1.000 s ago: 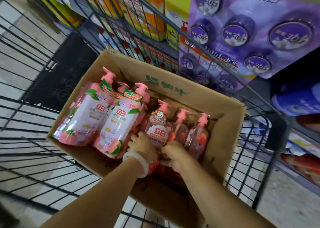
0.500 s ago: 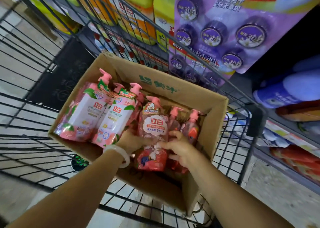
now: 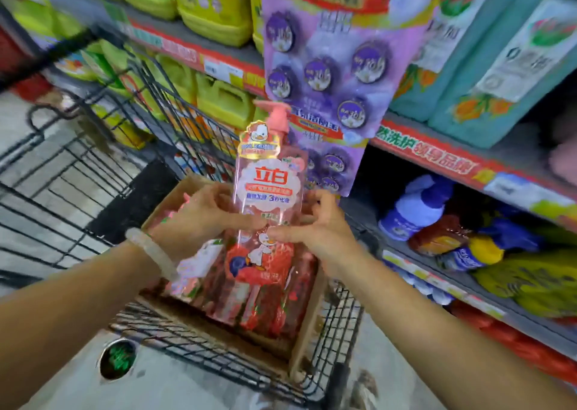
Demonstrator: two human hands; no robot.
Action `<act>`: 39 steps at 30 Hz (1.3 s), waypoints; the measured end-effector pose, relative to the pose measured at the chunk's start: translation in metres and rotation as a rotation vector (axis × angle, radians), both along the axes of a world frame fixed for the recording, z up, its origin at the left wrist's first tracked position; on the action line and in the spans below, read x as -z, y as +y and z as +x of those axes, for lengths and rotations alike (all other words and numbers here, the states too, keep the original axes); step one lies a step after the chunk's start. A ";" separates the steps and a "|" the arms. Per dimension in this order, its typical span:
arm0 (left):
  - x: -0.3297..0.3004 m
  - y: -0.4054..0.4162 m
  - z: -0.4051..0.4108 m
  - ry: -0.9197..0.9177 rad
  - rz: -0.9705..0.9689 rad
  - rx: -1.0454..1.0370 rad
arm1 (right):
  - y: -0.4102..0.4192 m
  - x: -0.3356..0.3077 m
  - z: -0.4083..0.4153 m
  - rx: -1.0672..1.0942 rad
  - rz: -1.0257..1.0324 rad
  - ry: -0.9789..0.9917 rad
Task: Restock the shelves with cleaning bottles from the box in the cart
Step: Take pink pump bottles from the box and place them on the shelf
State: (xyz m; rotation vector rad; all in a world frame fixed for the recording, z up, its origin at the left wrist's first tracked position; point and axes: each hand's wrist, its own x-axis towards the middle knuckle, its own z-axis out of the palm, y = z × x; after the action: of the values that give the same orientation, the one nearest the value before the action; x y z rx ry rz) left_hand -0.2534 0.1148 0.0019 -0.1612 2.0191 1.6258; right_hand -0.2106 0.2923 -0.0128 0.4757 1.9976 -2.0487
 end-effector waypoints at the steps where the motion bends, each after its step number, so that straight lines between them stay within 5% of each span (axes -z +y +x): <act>1: -0.022 0.005 -0.001 0.048 0.005 -0.007 | 0.005 -0.024 0.001 0.014 0.027 0.070; 13: -0.280 0.148 0.019 0.746 0.260 0.200 | 0.139 -0.286 0.056 0.269 0.307 0.745; 22: -0.412 0.301 0.058 0.947 0.419 0.421 | 0.269 -0.415 0.122 0.399 0.438 0.926; 29: -0.449 0.408 0.070 0.967 0.484 0.438 | 0.370 -0.463 0.137 0.501 0.587 0.941; 39: -0.439 0.522 0.053 0.931 0.435 0.462 | 0.479 -0.447 0.109 0.553 0.550 0.885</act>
State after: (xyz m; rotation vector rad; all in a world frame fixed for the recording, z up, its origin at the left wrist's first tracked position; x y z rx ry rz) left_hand -0.2002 0.6368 0.4407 1.3321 1.9610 1.9334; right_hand -0.1020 0.7714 0.4344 0.2280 3.3133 -2.2064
